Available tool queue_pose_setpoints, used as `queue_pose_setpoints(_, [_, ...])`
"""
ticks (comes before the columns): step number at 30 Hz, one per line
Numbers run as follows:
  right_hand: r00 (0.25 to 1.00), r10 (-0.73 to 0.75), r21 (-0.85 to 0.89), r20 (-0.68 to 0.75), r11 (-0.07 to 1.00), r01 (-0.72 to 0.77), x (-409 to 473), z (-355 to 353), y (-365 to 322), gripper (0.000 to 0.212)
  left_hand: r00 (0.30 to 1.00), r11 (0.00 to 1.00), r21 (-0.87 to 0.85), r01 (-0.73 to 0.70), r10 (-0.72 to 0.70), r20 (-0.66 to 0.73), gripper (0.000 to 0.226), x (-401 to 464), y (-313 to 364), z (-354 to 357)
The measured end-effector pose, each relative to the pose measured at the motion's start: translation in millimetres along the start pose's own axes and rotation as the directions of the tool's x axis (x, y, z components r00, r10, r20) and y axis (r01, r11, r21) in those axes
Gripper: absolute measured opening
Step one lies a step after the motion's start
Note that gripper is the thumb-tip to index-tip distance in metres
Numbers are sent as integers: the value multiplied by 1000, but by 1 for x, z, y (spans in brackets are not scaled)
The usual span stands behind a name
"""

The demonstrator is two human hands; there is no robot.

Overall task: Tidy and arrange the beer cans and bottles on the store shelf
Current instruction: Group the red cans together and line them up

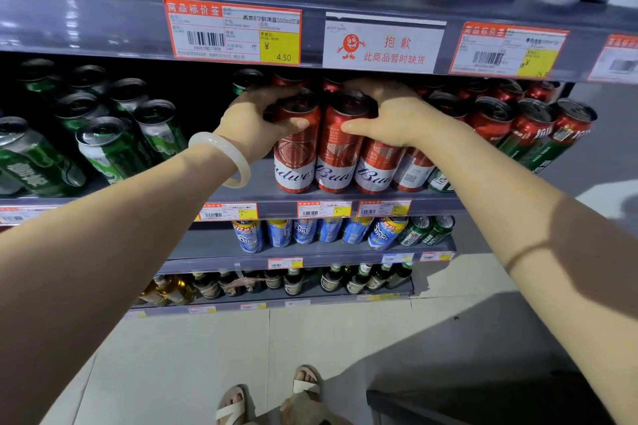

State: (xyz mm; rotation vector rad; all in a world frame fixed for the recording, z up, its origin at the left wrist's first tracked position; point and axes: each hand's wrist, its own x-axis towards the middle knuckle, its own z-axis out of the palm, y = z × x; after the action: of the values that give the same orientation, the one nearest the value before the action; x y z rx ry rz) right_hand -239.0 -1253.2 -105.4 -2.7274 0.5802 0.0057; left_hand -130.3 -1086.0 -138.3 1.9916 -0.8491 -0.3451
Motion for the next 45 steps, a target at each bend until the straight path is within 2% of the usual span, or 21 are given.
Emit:
queue_pose_setpoints(5, [994,45,30,-105,999,-42,-5,4,-5,63,1000,999,-47,21,-22,-10,44,-3,5,1])
queue_pose_setpoints(8, [996,68,32,-50,997,-66,-11,-4,-1,69,1000,999,-18,28,-28,-11,44,-4,5,-2])
queue_pose_setpoints(12, [973,219,144,-75,968,-207,-23,-30,23,57,999,981,189,-38,44,-25,46,-7,10,-4])
queue_pose_setpoints(15, [967,240,36,83,969,-244,-38,-41,36,54,980,932,333,-143,181,-86,47,-8,17,4])
queue_pose_setpoints(19, [963,240,-2,126,970,-241,-38,-36,42,57,961,844,468,-261,271,47,55,0,33,29])
queue_pose_setpoints(23, [960,248,-43,126,969,-245,-37,-33,46,59,964,805,530,-265,235,124,58,8,37,45])
queue_pose_setpoints(26, [982,178,17,64,984,-179,-39,-31,47,52,968,813,528,-245,233,92,50,8,35,48])
queue_pose_setpoints(29, [981,191,40,44,980,-192,-34,-25,48,69,969,824,513,-239,237,69,47,7,37,48])
queue_pose_setpoints(31, [978,203,14,55,979,-204,-32,-24,48,71,969,825,512,-238,236,71,47,7,37,47])
queue_pose_setpoints(35, [985,149,40,90,987,-153,-32,-33,50,58,969,835,496,-239,236,69,46,7,35,47])
queue_pose_setpoints(37, [978,187,40,94,981,-192,-34,-32,49,48,971,841,489,-234,232,66,46,7,36,47])
queue_pose_setpoints(40, [979,183,30,92,982,-186,-34,-30,51,63,971,829,507,-233,225,78,47,6,38,47])
queue_pose_setpoints(42, [951,271,-11,148,962,-273,-38,-41,56,73,978,815,541,-207,191,85,53,6,36,47])
queue_pose_setpoints(43, [932,319,-39,171,948,-317,-41,-50,60,73,980,807,557,-197,182,83,60,5,36,48])
queue_pose_setpoints(45, [899,376,-133,225,926,-354,-44,-61,72,56,979,801,564,-200,184,87,67,6,39,51])
